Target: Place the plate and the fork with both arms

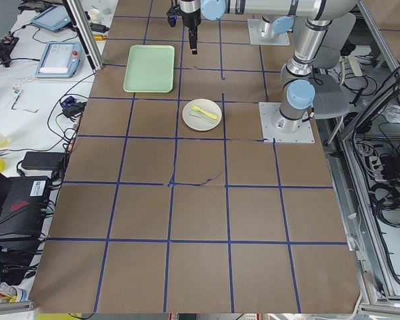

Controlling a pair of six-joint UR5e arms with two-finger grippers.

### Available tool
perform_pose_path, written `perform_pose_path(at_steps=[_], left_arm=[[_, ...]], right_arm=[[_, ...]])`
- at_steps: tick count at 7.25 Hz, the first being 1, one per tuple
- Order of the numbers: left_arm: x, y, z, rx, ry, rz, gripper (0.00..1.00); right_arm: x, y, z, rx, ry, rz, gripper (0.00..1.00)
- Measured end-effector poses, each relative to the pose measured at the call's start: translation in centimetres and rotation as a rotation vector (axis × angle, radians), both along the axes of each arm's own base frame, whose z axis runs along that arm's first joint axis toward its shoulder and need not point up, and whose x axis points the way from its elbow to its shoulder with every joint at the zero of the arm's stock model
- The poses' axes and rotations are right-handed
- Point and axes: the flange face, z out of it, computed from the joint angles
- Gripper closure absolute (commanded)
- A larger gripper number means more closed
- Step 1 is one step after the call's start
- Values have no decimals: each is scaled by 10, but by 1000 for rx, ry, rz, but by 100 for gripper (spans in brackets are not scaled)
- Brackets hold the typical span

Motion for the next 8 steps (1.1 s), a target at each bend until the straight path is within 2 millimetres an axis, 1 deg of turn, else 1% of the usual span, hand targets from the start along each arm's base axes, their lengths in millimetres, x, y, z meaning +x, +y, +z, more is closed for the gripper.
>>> perform_pose_path(at_steps=[2,8], left_arm=[[2,0,2,-10,4,8,0],[3,2,2,-13,-3,8,0]], right_arm=[[8,1,-4,6,1,15,0],[10,0,-7,10,8,20,0]])
